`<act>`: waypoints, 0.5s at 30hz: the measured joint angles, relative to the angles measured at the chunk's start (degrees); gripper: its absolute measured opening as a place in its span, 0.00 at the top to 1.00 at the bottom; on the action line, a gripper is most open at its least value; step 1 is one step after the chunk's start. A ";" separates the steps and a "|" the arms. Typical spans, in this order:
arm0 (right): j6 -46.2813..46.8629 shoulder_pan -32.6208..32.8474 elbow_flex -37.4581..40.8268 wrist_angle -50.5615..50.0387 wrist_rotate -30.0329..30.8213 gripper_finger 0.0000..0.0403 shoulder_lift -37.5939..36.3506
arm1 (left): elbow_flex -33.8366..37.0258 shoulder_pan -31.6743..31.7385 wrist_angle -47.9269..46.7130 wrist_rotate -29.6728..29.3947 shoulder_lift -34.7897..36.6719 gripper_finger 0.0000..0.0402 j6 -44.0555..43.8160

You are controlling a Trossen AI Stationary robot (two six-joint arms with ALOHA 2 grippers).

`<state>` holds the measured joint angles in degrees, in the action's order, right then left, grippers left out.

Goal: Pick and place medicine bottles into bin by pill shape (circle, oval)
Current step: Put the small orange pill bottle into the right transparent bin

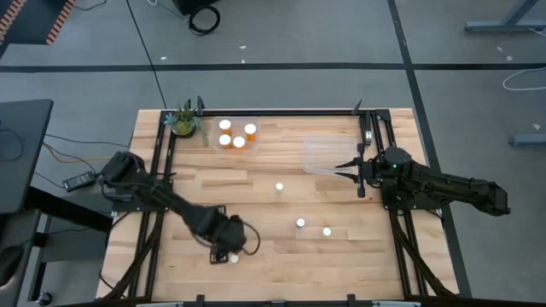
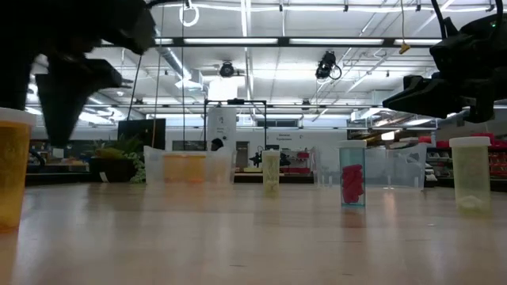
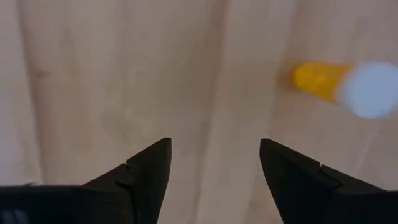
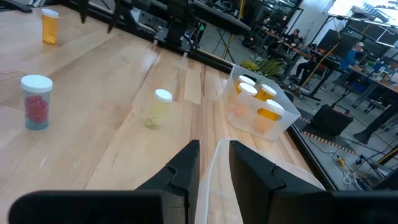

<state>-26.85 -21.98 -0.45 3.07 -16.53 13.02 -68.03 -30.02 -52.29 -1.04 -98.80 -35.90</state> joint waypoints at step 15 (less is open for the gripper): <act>0.02 -0.02 -0.02 -0.04 0.00 0.77 0.00 | 0.00 -8.88 12.02 -5.35 -4.97 0.39 -3.52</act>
<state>-26.83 -22.00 -0.47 3.02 -16.53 13.02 -68.03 -38.91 -40.26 -6.39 -103.77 -39.42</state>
